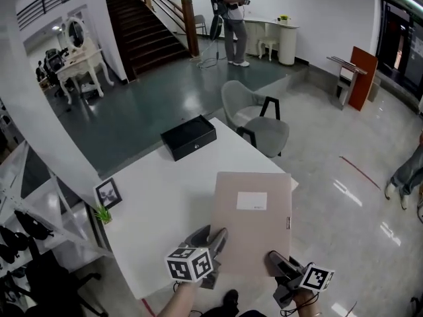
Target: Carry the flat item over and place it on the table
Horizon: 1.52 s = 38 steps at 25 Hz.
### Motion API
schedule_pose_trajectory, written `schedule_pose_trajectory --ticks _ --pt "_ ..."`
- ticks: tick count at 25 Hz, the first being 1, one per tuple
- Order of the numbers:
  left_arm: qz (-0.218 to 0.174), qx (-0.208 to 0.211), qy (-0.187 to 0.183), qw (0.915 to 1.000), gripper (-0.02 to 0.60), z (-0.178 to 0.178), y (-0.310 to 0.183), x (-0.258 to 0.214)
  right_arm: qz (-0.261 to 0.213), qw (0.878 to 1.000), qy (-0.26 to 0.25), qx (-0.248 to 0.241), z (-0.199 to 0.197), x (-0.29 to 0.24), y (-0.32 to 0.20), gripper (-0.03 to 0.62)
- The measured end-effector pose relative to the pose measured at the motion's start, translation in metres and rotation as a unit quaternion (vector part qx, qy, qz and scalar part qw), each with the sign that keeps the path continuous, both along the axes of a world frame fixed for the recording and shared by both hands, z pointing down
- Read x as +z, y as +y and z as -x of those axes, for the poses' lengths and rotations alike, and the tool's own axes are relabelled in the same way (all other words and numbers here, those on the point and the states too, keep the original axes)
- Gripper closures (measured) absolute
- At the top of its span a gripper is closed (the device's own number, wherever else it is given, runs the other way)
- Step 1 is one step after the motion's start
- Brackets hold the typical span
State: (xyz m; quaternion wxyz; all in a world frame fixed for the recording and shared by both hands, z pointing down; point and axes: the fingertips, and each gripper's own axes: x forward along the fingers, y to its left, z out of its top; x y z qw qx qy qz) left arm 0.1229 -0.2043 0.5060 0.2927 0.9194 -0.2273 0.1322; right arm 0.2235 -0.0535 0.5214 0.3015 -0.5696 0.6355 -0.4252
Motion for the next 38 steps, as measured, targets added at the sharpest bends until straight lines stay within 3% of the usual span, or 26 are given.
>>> schedule_pose_trajectory --ticks 10,22,28,34,38 --pt "0.000 -0.136 -0.002 0.9907 0.368 0.067 -0.056 -0.001 0.004 0.991 0.002 -0.131 0.029 0.000 -0.088 0.267" --pt "0.001 -0.298 -0.001 0.9544 0.368 0.129 -0.081 -0.003 0.012 0.957 0.009 -0.291 0.059 -0.004 -0.163 0.267" --pt "0.002 -0.340 -0.005 0.9403 0.368 0.143 -0.087 -0.002 0.015 0.943 0.011 -0.333 0.066 0.000 -0.185 0.267" --pt "0.005 -0.359 -0.010 0.9332 0.369 0.148 -0.098 0.000 0.008 0.934 -0.007 -0.357 0.073 -0.001 -0.203 0.267" --pt "0.013 -0.365 -0.014 0.9308 0.368 0.149 -0.107 0.007 0.037 0.935 0.016 -0.354 0.066 0.014 -0.213 0.267"
